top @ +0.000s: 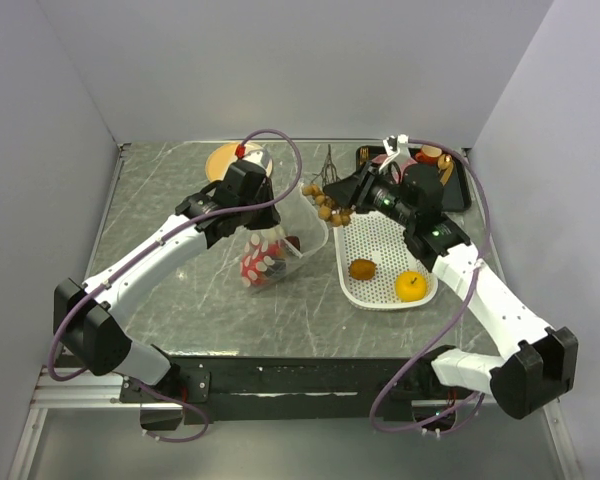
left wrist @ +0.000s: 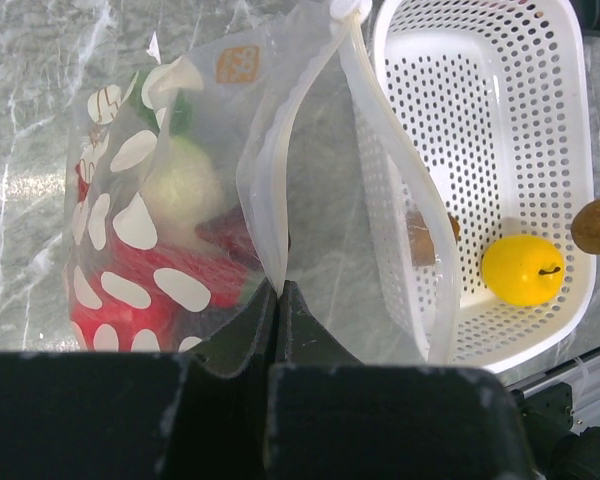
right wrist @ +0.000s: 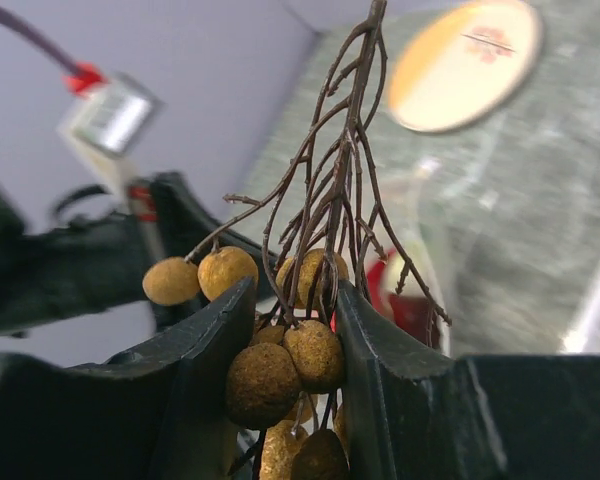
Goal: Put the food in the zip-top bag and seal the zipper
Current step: Place the fake fruit in the zipper food storage bag.
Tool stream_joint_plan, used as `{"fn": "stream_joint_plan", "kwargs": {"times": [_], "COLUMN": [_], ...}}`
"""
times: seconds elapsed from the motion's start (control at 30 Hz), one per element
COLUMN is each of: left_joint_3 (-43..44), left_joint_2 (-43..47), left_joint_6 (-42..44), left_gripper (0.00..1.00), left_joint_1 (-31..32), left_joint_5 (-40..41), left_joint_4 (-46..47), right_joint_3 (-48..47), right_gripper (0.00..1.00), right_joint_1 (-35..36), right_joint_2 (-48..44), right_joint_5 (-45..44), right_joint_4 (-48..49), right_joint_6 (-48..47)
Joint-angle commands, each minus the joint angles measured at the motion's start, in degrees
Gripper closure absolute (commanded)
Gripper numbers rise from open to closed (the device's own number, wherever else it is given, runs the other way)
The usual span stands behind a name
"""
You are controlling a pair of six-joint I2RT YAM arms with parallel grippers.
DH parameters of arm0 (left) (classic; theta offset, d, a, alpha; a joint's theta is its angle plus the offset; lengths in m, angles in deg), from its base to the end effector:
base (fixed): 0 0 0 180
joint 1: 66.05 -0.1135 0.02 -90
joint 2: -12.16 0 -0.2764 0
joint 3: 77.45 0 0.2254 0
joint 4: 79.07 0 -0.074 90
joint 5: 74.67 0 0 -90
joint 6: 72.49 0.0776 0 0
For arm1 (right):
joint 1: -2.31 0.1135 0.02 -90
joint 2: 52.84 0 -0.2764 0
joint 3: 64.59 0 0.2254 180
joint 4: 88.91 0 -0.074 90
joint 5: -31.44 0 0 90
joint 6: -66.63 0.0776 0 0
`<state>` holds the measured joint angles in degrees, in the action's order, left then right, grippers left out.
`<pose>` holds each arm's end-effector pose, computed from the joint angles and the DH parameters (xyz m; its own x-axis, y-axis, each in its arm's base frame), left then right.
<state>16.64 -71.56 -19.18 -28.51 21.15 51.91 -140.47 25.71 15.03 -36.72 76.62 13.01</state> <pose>0.2661 -0.1946 0.3344 -0.7218 -0.1950 -0.6641 0.1398 0.8986 -0.4158 0.2493 0.1394 0.3845 -0.5030 0.3822 -0.7752 -0.5087 0.5942 0.6231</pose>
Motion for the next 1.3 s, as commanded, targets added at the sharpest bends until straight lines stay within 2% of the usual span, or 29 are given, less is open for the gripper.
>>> {"fn": "stream_joint_plan", "kwargs": {"times": [0.0,0.2,0.43,0.57,0.73,1.1,1.27], "left_joint_3": [-0.6,-0.3,-1.7,-1.3,-0.7,-0.4,-0.4], "left_joint_2": [2.5,2.3,3.5,3.7,3.5,4.7,4.3], "left_joint_6": [-0.3,-0.1,-1.2,-1.0,-0.8,-0.9,-0.9], "left_gripper": [0.99,0.99,0.99,0.99,0.99,0.99,0.99], "left_joint_1": [-0.1,0.0,-0.1,-0.3,-0.4,-0.5,-0.5], "left_joint_5": [0.0,0.3,1.0,1.7,1.1,1.6,1.2], "left_joint_4": [2.1,2.6,2.9,2.7,3.3,2.7,2.7], "right_joint_3": [2.1,3.8,6.3,3.9,2.1,-1.2,-4.6], "right_gripper": [0.58,0.59,0.6,0.6,0.6,0.6,0.6], "right_joint_1": [0.9,3.5,4.9,7.1,7.7,9.1,10.1], "right_joint_2": [3.3,7.7,10.2,7.9,12.4,14.4,15.9], "right_joint_5": [5.7,9.3,7.3,-1.2,3.2,-8.4,-8.1], "right_joint_4": [15.8,24.1,23.8,10.4,6.4,-4.7,-8.4], "right_joint_6": [7.8,13.2,13.9,7.0,5.0,1.2,-3.2]}}
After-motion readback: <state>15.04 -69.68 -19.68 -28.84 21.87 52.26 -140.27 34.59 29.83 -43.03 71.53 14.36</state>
